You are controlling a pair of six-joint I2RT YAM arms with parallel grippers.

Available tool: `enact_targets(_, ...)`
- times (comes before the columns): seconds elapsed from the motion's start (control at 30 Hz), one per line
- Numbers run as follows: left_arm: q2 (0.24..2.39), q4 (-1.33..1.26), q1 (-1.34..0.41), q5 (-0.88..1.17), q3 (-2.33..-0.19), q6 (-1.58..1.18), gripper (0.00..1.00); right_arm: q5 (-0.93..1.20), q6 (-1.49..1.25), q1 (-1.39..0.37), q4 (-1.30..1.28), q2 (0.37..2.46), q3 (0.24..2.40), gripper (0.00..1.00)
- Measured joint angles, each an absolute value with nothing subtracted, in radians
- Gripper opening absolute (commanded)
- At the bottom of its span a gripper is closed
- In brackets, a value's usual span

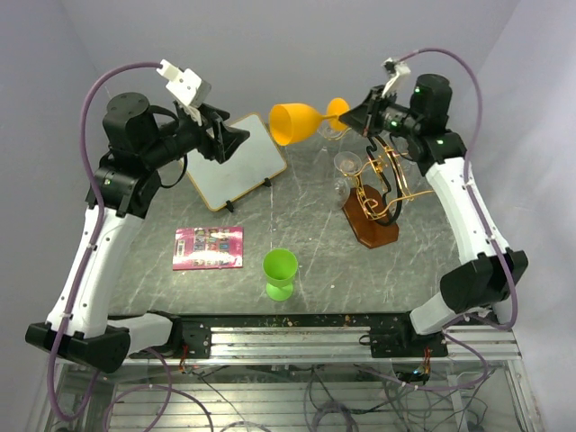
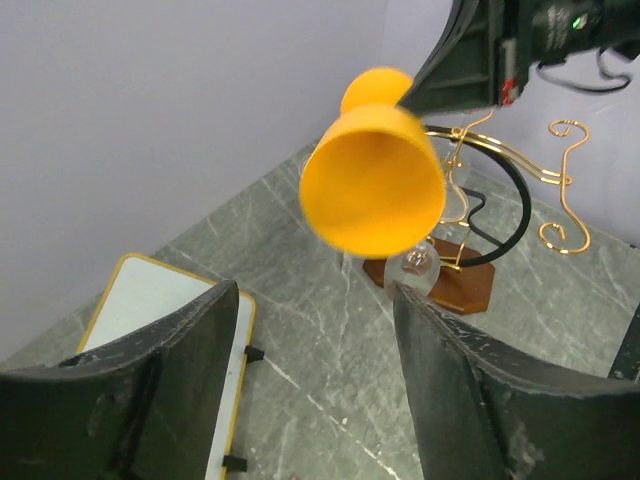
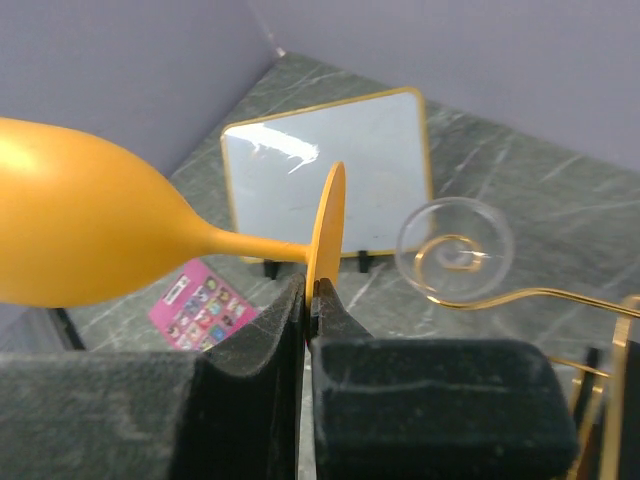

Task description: Place the wine glass upside down on the wine glass rack

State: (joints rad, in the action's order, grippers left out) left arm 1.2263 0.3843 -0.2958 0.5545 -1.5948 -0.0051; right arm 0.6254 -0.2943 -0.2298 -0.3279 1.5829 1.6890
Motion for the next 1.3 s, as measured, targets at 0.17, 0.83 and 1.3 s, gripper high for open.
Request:
enact_targets(0.17, 1.177, 0.429, -0.288, 0.535, -1.584, 0.047, 0.89, 0.583, -0.175, -0.167, -0.394, 1.511, 1.747, 0.0)
enact_targets(0.83, 1.14, 0.521, -0.208, 0.361, -1.52, 0.122, 0.97, 0.063, 0.314, 0.173, -0.603, 1.211, 1.816, 0.0)
enact_targets(1.3, 1.16, 0.531, -0.174, 0.372, -1.515, 0.142, 0.95, -0.415, 0.567, 0.254, -0.503, 1.191, 1.58, 0.0)
